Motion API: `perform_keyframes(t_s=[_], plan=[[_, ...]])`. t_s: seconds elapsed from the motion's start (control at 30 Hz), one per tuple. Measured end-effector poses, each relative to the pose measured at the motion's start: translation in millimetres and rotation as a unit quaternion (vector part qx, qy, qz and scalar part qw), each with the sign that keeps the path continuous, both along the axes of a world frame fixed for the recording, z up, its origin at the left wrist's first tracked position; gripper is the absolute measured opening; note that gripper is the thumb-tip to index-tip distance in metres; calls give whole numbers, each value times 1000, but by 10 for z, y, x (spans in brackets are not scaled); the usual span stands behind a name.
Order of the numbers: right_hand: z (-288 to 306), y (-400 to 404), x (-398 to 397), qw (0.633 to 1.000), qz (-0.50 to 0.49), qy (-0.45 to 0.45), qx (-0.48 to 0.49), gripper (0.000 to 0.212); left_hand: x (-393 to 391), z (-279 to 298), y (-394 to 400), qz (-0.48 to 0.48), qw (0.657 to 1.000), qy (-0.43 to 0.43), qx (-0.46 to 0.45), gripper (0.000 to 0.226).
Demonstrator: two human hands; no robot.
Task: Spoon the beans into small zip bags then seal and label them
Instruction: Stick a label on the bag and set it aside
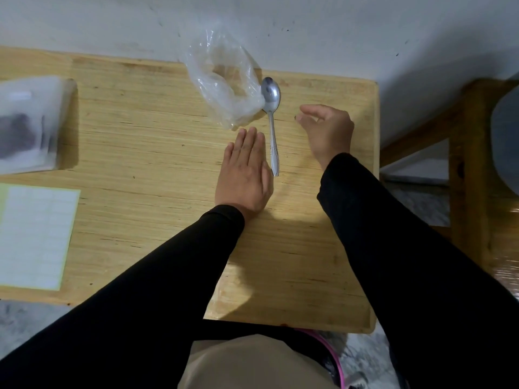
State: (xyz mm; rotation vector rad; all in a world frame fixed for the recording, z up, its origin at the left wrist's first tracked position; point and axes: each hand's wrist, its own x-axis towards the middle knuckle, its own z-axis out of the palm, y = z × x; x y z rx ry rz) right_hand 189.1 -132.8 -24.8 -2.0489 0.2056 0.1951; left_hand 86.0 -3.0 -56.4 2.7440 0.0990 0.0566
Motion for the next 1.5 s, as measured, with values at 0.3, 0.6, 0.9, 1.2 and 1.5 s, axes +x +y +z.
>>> perform_keyframes(t_s=[0.3, 0.6, 0.9, 1.2, 1.5], plan=[[-63, 67, 39, 995, 28, -46, -82, 18, 8, -14, -4, 2, 1000, -3, -3, 58], [-127, 92, -93, 983, 17, -83, -165, 15, 7, -10, 0, -3, 1000, 7, -3, 60], [-18, 60, -676, 989, -83, -49, -114, 13, -25, -21, 19, -30, 999, 10, -3, 57], [209, 30, -1706, 963, -260, -24, -62, 14, -674, 60, -45, -197, 980, 16, -37, 59], [210, -85, -2781, 907, -421, -7, -21, 17, -1399, 8, -480, -432, 898, 55, 63, 58]])
